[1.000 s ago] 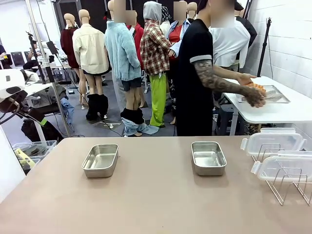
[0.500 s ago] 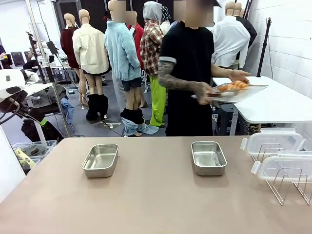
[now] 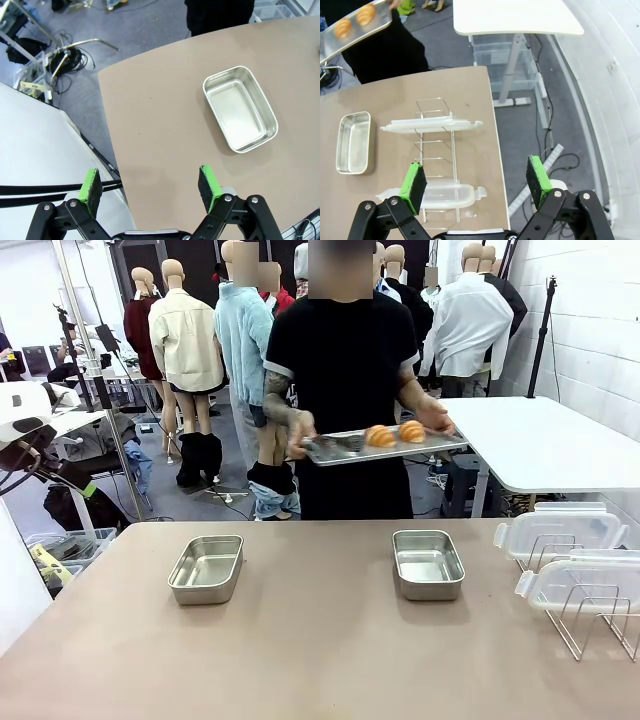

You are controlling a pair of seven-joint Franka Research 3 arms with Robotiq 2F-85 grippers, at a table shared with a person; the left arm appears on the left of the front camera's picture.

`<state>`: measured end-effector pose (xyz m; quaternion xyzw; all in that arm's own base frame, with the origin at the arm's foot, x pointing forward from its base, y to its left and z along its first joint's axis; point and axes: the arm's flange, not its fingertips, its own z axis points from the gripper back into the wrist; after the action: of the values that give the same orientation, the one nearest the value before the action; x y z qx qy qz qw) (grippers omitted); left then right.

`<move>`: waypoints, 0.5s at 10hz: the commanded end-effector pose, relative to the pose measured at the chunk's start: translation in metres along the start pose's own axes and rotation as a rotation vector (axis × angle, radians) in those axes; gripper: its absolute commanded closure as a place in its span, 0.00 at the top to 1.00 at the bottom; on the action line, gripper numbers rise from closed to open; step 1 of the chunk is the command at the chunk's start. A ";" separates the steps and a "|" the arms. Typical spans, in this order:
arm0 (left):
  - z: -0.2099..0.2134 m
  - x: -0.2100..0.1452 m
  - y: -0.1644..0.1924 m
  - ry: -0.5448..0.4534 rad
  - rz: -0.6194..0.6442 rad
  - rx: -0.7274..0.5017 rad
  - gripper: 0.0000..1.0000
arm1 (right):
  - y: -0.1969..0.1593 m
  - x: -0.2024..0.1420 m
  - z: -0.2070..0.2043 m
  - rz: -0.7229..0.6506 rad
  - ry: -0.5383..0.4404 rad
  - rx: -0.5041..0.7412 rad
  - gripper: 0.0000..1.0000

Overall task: Place the bread in airtight containers.
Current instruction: Lift both Airtight Container.

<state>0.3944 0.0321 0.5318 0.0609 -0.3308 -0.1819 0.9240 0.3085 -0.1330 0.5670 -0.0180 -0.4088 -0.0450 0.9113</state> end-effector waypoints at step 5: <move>0.001 -0.001 0.001 -0.003 -0.004 0.005 1.00 | 0.001 0.000 0.000 -0.018 0.001 0.003 1.00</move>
<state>0.3944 0.0321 0.5318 0.0609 -0.3308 -0.1819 0.9240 0.3085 -0.1330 0.5670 -0.0180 -0.4088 -0.0450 0.9113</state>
